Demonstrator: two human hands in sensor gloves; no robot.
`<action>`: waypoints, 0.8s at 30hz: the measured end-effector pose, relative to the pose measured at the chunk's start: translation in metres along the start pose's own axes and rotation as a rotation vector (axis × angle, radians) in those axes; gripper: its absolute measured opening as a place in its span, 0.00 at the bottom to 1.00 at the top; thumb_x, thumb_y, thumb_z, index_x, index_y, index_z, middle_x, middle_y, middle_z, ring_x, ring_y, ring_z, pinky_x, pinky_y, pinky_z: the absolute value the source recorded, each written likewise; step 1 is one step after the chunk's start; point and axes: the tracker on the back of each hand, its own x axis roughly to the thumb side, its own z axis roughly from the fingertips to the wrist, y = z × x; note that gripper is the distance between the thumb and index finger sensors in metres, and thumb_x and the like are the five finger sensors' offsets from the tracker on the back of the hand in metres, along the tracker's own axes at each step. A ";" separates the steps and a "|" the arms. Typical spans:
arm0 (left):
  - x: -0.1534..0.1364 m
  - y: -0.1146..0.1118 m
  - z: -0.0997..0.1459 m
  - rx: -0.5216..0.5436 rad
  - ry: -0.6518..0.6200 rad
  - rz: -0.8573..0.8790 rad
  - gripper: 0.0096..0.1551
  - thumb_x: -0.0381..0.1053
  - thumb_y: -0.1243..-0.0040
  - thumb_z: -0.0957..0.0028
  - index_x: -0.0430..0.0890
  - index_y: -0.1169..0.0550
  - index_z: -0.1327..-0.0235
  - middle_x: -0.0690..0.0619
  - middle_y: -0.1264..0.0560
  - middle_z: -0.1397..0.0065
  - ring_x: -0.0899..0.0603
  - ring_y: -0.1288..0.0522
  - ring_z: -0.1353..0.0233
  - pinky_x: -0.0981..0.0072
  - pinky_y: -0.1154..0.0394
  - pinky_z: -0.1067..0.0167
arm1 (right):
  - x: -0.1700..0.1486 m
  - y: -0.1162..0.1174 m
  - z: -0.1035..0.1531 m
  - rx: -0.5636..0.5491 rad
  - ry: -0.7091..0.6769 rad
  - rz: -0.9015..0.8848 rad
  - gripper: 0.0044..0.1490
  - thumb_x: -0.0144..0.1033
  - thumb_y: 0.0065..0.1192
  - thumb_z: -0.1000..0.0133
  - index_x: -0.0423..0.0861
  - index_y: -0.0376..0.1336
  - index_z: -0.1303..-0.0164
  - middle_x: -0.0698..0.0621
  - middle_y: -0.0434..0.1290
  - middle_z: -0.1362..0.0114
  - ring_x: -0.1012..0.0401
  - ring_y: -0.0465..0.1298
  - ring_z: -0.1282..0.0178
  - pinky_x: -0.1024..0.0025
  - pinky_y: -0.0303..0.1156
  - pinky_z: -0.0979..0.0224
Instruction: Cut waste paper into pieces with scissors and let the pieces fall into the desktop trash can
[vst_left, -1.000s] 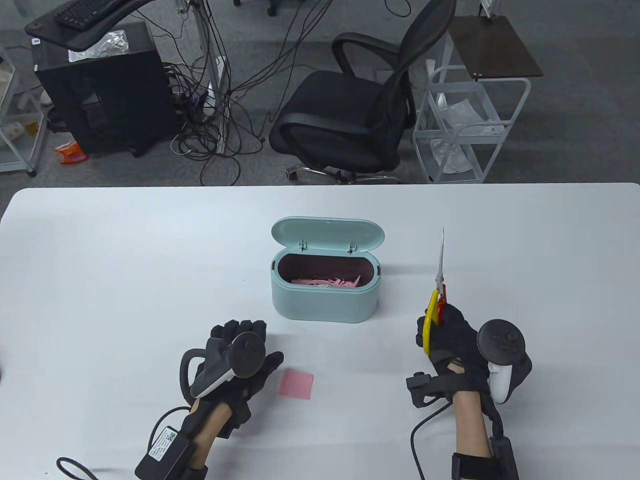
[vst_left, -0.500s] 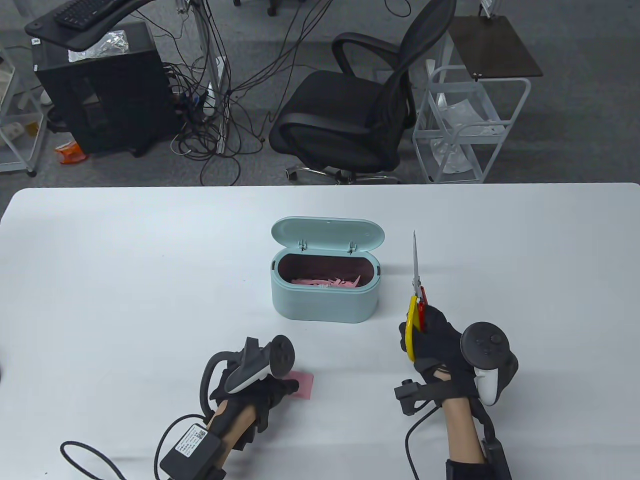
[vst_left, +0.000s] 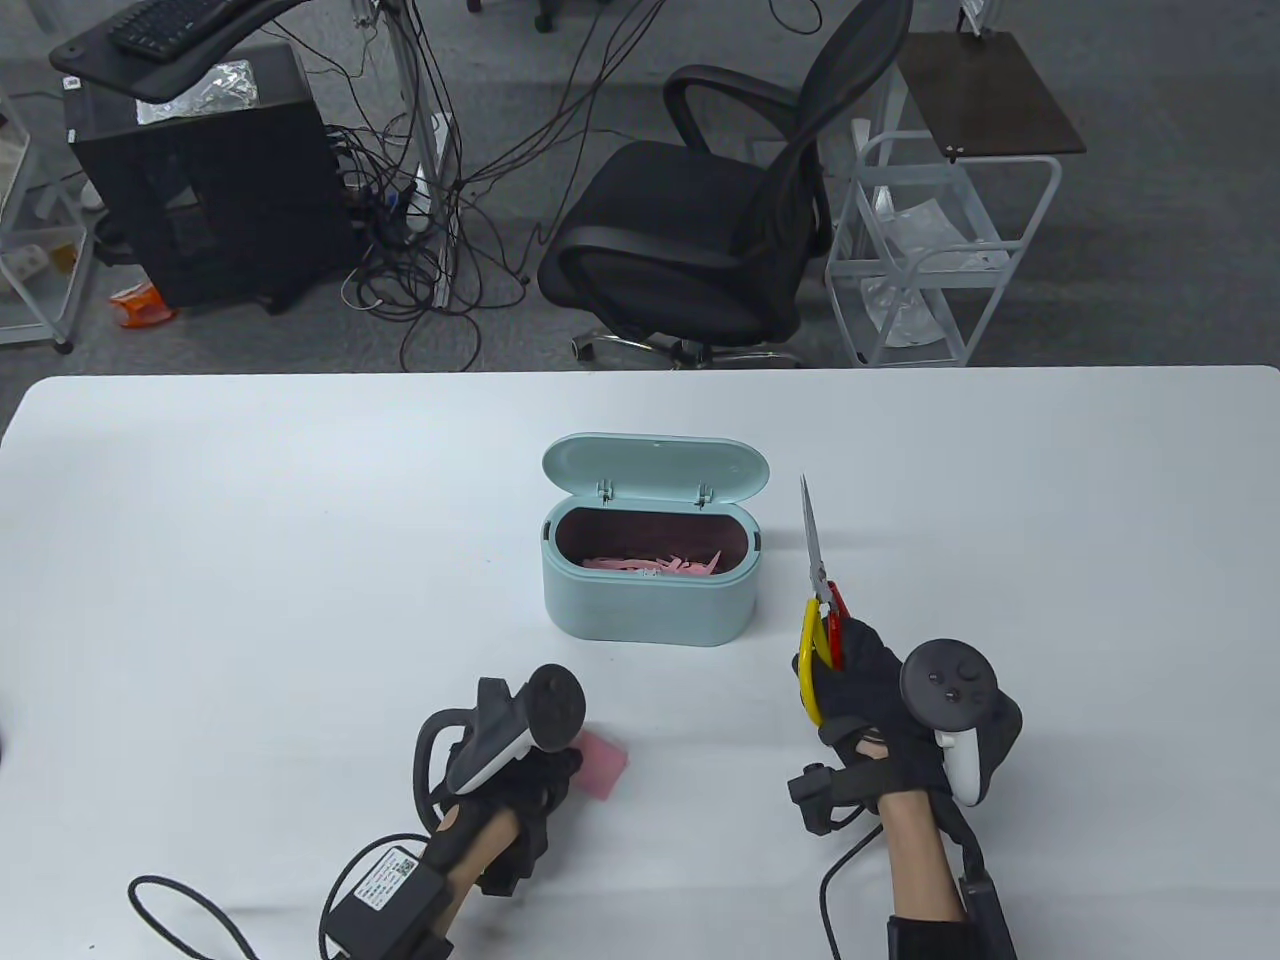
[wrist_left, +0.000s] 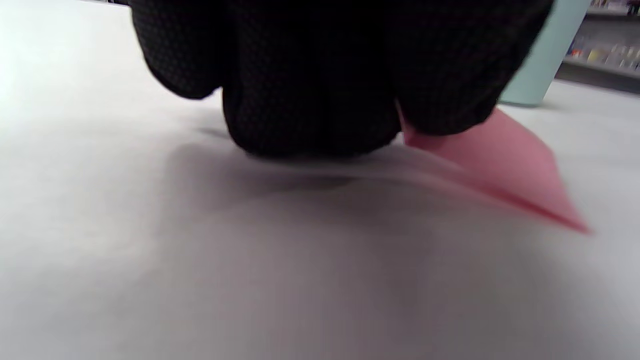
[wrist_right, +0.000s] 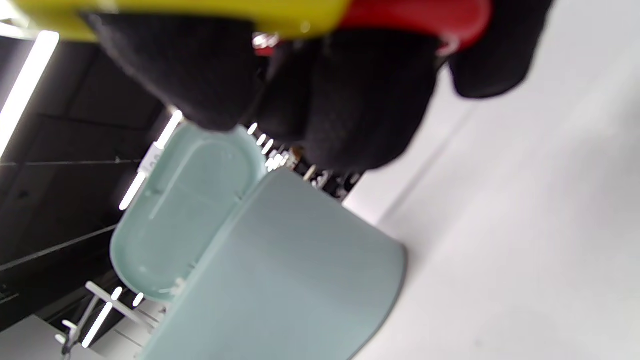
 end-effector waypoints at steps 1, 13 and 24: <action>-0.004 0.003 0.001 -0.004 0.012 0.064 0.21 0.56 0.28 0.59 0.51 0.14 0.54 0.56 0.12 0.51 0.46 0.12 0.51 0.48 0.20 0.43 | -0.001 0.001 -0.001 0.005 0.005 0.006 0.34 0.47 0.70 0.55 0.43 0.68 0.43 0.53 0.81 0.52 0.59 0.86 0.63 0.47 0.75 0.34; 0.010 0.067 0.021 0.425 -0.148 0.399 0.22 0.54 0.25 0.61 0.49 0.13 0.54 0.56 0.11 0.53 0.45 0.12 0.52 0.47 0.19 0.43 | -0.004 0.016 -0.005 0.056 0.010 -0.026 0.34 0.48 0.70 0.55 0.43 0.68 0.43 0.54 0.81 0.52 0.60 0.85 0.64 0.47 0.75 0.34; 0.034 0.091 -0.020 0.594 -0.157 0.659 0.21 0.53 0.29 0.58 0.49 0.14 0.53 0.55 0.12 0.51 0.44 0.13 0.49 0.45 0.22 0.41 | -0.002 0.031 -0.010 0.108 -0.021 -0.188 0.34 0.49 0.67 0.54 0.43 0.67 0.42 0.54 0.80 0.51 0.61 0.84 0.66 0.47 0.75 0.33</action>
